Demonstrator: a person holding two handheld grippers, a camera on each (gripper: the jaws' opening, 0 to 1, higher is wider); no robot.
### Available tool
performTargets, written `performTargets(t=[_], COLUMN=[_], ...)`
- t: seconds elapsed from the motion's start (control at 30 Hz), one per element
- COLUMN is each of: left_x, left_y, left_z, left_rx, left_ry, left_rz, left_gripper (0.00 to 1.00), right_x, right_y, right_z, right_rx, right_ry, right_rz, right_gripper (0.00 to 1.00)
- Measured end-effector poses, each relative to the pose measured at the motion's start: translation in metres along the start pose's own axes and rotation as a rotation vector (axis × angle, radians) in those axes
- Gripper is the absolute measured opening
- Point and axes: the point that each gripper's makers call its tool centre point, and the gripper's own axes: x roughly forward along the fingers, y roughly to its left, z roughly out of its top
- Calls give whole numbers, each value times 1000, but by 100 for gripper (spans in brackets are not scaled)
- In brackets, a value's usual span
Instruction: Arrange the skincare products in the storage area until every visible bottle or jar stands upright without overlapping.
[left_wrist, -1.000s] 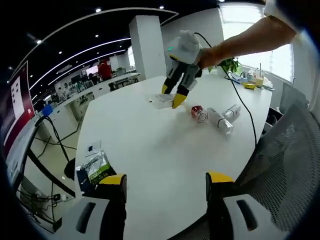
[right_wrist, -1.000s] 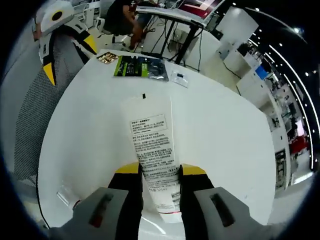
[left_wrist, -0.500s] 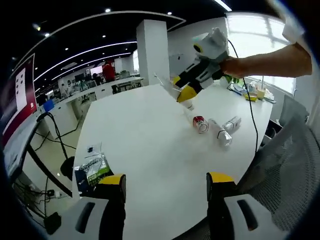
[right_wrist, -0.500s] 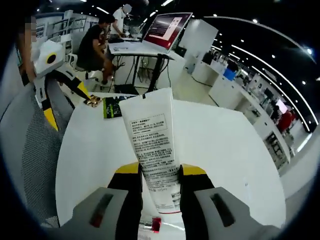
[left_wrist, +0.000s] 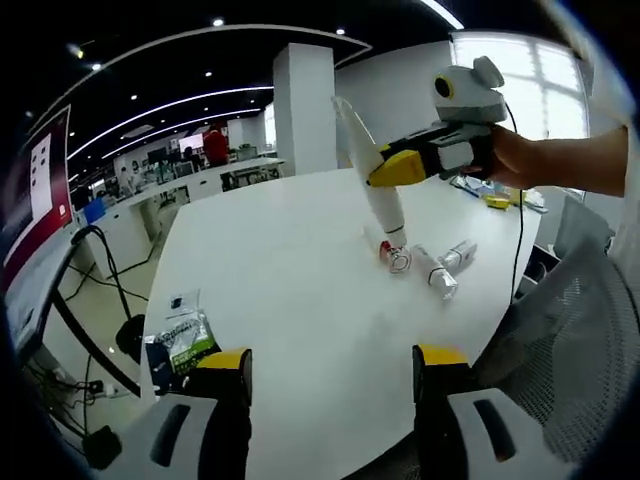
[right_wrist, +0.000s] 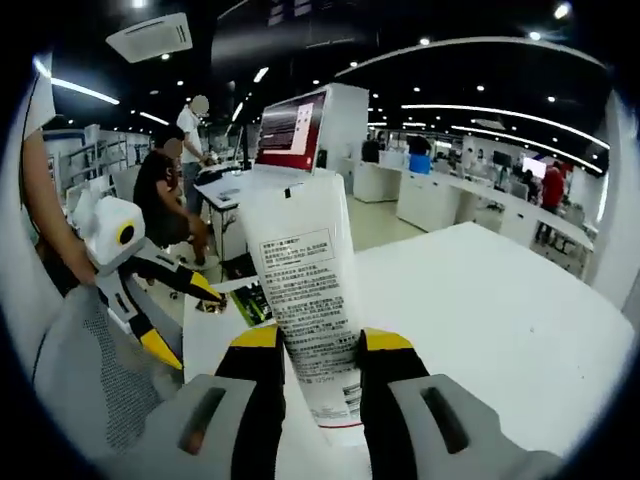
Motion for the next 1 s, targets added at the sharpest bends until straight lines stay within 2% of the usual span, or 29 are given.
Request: performTargets(t=[0.2,0.3,0.33,0.5,0.6,0.73,0.83,0.9,1.0], left_x=[-1,-3,-4,-7,-11,-16,-18,-21,-22], left_y=[-1,-2,-3,-9,-20,-28,-30,-31,-40], left_z=[3,7,10,13,16,22,25,29,35], left_rx=[-1,36,53,50,48,34,32,56,62], left_ry=[-8,-22,-38,-44,-53,-78,-75,-91,-101], left_rz=[-9,-3,-14,-41,-99,-142,-161,-154,-179], left_gripper=[66,62,61,61,61,61,61,59,59], right_x=[-10,-11,-11,-10,-11,-12,-12,-13,-13], right_y=[23,40,46,68,78,84,85,86,87], right_z=[6,6,5,-6,-6,-2,0,3,4], right_rx=[54,125,145,170,185,181,201,216,225], right_ry=[-53,-91,-99,-97,-113,-122,-135,-150,-154], right_rz=[24,52,61,81,103,115,125,131,134], right_gripper=[26,26,26,26,26,26,26,26,27])
